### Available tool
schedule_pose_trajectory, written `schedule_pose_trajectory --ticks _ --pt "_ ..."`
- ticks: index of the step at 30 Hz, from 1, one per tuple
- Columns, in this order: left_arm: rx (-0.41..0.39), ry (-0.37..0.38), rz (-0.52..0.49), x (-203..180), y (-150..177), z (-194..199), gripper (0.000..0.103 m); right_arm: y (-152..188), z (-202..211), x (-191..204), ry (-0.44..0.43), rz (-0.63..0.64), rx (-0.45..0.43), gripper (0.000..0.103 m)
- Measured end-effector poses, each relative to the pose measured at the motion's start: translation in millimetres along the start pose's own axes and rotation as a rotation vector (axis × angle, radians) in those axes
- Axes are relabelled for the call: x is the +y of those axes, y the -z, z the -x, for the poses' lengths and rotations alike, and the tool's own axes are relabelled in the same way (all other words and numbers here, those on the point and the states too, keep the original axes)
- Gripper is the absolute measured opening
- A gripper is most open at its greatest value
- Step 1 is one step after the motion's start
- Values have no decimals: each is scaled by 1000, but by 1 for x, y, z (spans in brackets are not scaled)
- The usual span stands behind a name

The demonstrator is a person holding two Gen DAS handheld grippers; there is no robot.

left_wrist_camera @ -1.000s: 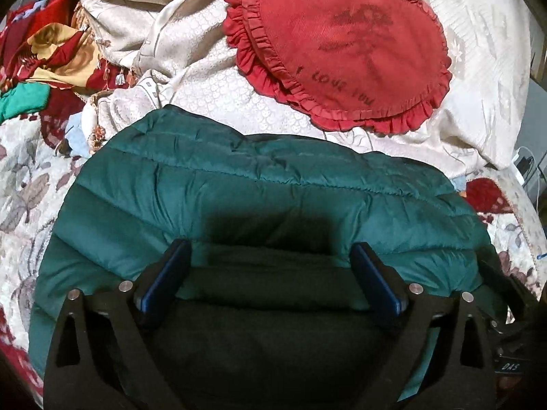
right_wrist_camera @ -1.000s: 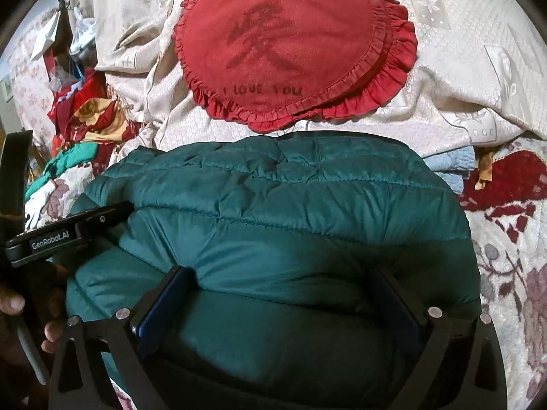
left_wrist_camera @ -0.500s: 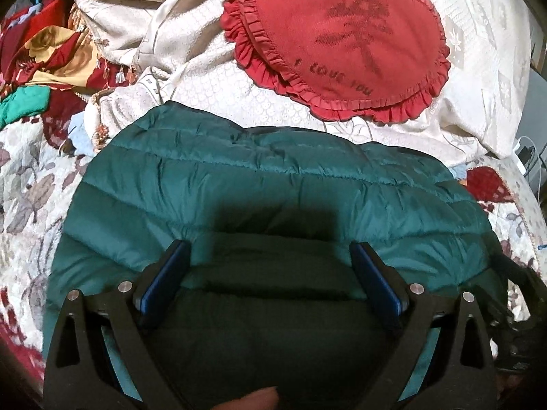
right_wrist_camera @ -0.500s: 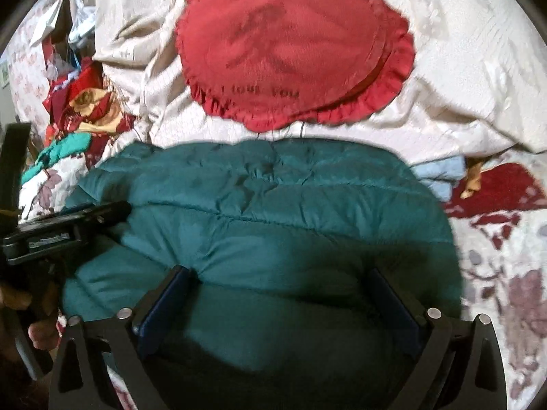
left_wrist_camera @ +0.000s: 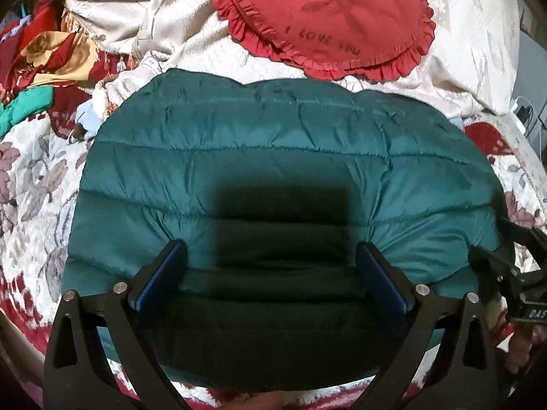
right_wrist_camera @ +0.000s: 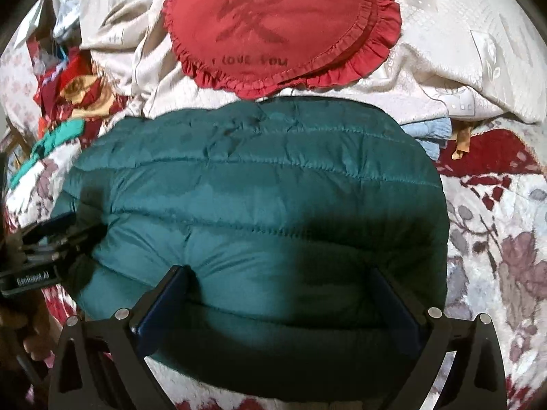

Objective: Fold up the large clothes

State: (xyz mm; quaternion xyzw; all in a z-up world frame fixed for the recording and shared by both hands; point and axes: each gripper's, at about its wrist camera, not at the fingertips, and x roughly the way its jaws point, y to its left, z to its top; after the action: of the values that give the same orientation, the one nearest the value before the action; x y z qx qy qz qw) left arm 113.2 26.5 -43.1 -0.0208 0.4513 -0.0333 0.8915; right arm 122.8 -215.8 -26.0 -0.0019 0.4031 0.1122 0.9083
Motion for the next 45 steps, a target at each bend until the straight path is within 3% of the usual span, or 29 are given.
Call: schedule_pose_trajectory --ticks 5,10,15,17,21,26,32,41,43,45 --pt "-8 -30 -21 -6 4 -2 101 6 -6 -5 -6 21 61 103" --pt "-7 -12 -11 -2 3 -2 102 1 -7 -6 1 3 91 103" --pt "33 -13 -6 -2 -2 -5 103 -16 -12 -10 -21 41 309 103" --pt "51 -14 -6 -3 -4 -7 103 -18 -13 -13 -20 77 335 103" --pt "86 -9 -20 -2 -4 -13 103 -3 -15 -16 -42 108 222 103" --pt "134 -38 -31 -4 -8 -24 103 27 -1 -16 -61 134 -30 103" --pt "103 -59 -24 -5 -6 -25 103 26 4 -9 -1 137 -19 103" --pt "6 -16 -15 1 -2 -9 103 33 12 -7 -9 147 -64 103" --pt "-2 3 -32 3 -4 2 103 29 31 -16 -47 117 -127 101" --pt "-34 37 -72 8 -10 20 103 20 62 -40 -80 30 -281 101"
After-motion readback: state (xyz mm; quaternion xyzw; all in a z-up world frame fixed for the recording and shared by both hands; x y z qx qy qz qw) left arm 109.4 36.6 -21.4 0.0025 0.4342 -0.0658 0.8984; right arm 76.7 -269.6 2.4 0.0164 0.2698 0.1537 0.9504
